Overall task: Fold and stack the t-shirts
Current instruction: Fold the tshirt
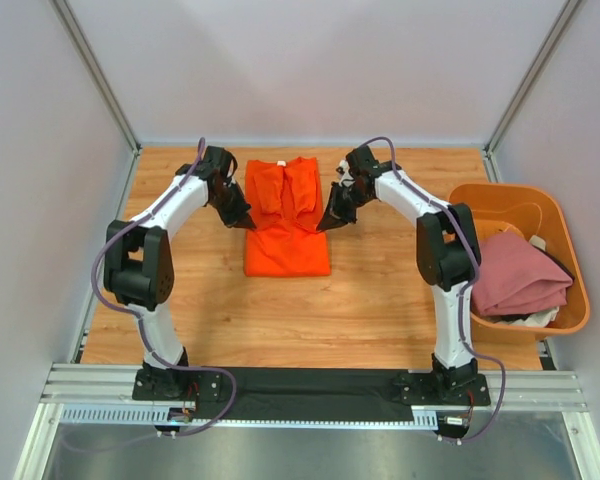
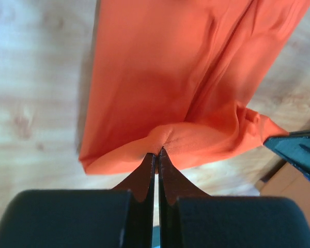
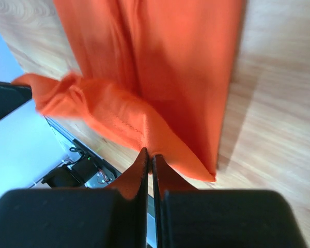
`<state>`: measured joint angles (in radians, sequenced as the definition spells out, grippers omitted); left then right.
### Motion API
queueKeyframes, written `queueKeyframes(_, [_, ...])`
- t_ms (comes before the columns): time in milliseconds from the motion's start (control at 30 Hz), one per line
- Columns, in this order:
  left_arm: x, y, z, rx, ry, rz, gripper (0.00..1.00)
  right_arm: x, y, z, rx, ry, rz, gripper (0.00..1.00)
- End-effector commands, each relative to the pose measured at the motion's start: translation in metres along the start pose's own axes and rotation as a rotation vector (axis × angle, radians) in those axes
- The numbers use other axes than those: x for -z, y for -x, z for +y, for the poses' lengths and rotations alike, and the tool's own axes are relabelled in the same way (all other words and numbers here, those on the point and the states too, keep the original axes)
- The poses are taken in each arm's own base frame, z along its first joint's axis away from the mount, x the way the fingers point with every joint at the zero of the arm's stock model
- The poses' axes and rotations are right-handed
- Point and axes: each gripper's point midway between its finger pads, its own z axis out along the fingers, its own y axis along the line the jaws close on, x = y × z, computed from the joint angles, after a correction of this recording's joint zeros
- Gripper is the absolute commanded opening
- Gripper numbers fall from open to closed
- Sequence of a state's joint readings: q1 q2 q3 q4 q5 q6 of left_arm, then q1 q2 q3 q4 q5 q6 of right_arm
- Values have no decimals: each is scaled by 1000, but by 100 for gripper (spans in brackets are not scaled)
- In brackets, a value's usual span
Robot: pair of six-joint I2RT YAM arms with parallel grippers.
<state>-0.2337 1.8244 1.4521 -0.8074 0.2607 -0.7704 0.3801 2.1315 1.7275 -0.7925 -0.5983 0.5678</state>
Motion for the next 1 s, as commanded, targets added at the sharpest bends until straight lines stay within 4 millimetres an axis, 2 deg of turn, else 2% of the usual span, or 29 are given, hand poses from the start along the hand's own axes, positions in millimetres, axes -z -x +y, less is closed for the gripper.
queueKeyframes(0, [1,15,-7,-46,4,7,0,10,16,4,2,24,15,0])
queueKeyframes(67, [-5,26,-8,-29,0,0,0,10,24,2,-3,40,13,0])
queueKeyframes(233, [-17,39,-1,-3,9,10,0,1,45,3,4,90,9,0])
queueKeyframes(500, [-24,59,7,24,3,-23,0,-7,66,10,0,146,-7,0])
queueKeyframes(600, [-43,76,9,9,26,-34,0,-18,90,10,4,188,-74,0])
queueKeyframes(633, [-47,83,10,9,24,-39,7,-22,99,4,-8,195,-94,7])
queueKeyframes(667, [-51,88,10,2,17,-37,24,-21,112,6,1,212,-125,11])
queueKeyframes(700, [-50,103,8,-26,29,-75,26,-30,121,-5,-13,204,-136,16])
queueKeyframes(733, [-44,110,14,-83,76,-105,40,-26,130,-11,-23,198,-150,34])
queueKeyframes(800, [-29,119,22,-132,122,-159,54,-9,140,-1,25,209,-173,43])
queueKeyframes(833, [-7,122,16,-165,106,-206,69,3,135,-5,48,145,-182,57])
queueKeyframes(867, [5,125,12,-214,90,-248,75,15,131,-2,64,130,-191,62])
queueKeyframes(900, [22,112,11,-240,57,-266,83,13,118,-11,51,111,-166,66])
queueKeyframes(933, [30,107,10,-254,40,-286,97,34,112,0,79,106,-201,72])
queueKeyframes(967, [36,105,8,-274,14,-318,99,37,103,-1,99,106,-199,74])
